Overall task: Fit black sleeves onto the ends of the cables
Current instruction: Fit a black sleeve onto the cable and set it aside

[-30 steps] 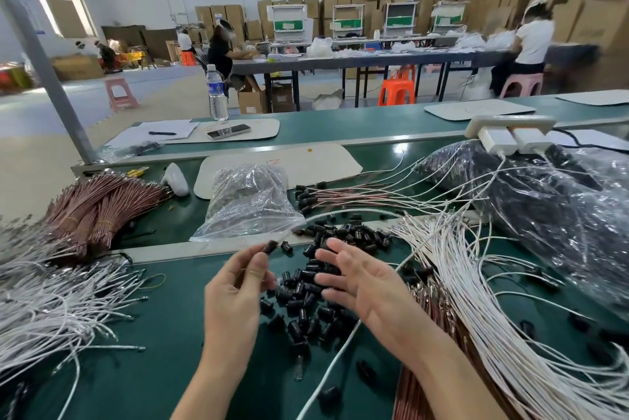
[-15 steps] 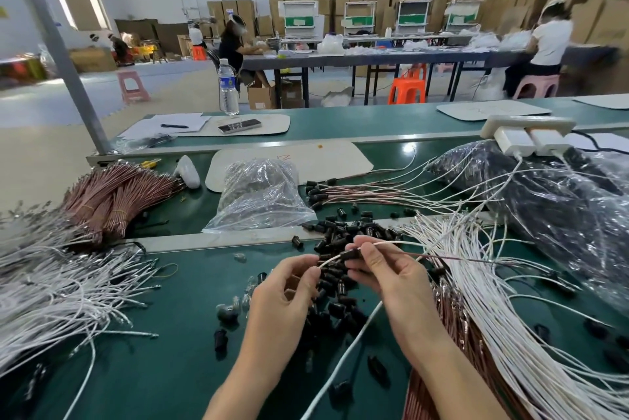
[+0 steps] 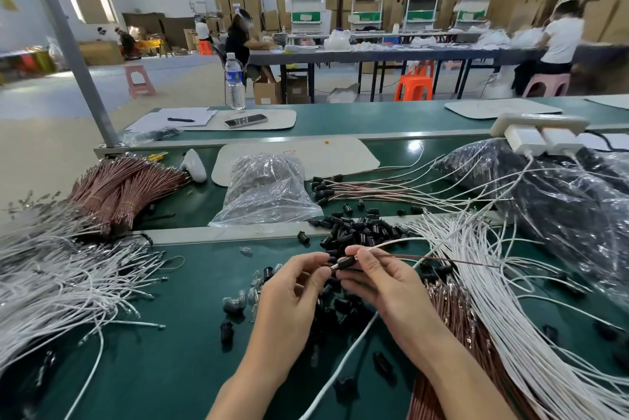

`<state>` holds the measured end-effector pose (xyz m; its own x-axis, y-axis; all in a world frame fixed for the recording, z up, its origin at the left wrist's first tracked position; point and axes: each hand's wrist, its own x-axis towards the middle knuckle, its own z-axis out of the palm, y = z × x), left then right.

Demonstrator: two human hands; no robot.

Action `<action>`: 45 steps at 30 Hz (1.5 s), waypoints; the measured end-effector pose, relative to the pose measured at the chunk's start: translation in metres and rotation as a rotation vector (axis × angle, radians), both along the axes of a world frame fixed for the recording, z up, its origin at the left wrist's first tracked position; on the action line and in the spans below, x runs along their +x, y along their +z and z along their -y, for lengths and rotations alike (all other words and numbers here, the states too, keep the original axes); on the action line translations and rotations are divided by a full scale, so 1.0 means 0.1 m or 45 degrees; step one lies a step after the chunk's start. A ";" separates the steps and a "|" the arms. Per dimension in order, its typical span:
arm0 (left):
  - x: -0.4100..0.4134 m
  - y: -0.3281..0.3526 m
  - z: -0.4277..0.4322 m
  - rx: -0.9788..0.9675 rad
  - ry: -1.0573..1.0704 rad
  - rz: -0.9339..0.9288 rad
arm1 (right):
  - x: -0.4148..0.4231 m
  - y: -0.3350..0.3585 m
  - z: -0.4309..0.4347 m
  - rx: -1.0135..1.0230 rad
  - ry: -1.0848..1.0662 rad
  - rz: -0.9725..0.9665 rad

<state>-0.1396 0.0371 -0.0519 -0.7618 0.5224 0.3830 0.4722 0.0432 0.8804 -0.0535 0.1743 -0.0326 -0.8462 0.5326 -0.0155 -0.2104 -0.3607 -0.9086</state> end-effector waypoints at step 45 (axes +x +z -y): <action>0.04 0.06 0.00 -0.066 -0.053 0.092 | 0.04 0.01 0.04 0.312 0.082 0.103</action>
